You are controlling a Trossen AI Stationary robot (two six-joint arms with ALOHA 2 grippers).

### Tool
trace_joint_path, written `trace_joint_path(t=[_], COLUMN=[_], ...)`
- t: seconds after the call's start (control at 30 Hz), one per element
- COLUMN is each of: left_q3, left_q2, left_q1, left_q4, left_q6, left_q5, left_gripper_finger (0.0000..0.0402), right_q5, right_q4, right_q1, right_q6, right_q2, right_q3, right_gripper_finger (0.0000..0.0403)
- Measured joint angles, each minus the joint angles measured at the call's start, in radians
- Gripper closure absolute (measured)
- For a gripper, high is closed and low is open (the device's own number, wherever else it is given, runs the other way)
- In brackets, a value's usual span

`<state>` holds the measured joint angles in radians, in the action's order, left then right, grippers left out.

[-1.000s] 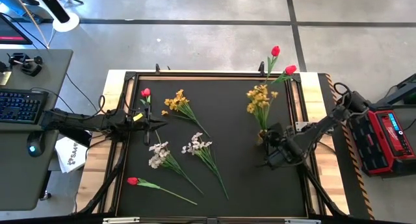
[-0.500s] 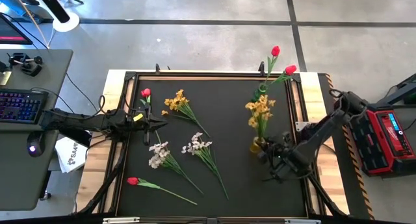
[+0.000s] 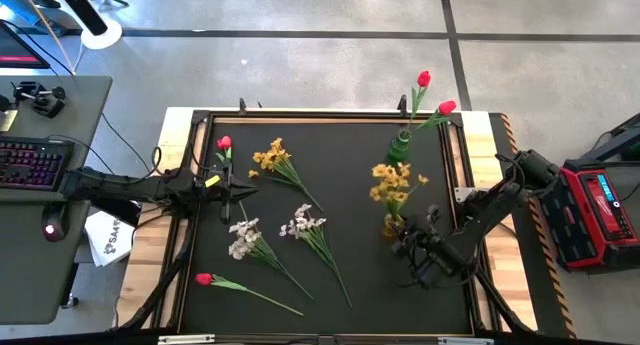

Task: Sort flowers into vase by color
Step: Move the yellow vase to the middle right of the table

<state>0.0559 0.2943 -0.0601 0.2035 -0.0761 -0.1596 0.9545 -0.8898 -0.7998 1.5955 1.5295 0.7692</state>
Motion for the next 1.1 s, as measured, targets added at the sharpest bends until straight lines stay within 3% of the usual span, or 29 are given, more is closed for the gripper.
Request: trace_joint_path(t=[0.47, 0.77, 1.1], left_q3=[0.000, 0.000, 0.000], left_q2=[0.000, 0.000, 0.000], left_q1=[0.000, 0.000, 0.000], left_q4=[0.000, 0.000, 0.000], left_q6=[0.008, 0.008, 0.008], left_q5=[0.000, 0.000, 0.000], left_gripper_finger=[0.0401, 0.0401, 0.0401], right_q5=[-0.071, -0.165, -0.186], right_q4=[-0.057, -0.289, -0.291], right_q1=[-0.008, -0.011, 0.005], right_q6=[-0.009, -0.033, -0.034], right_q2=[0.000, 0.002, 0.002], right_q3=[0.039, 0.162, 0.169], right_gripper_finger=[0.0142, 0.0137, 0.0137])
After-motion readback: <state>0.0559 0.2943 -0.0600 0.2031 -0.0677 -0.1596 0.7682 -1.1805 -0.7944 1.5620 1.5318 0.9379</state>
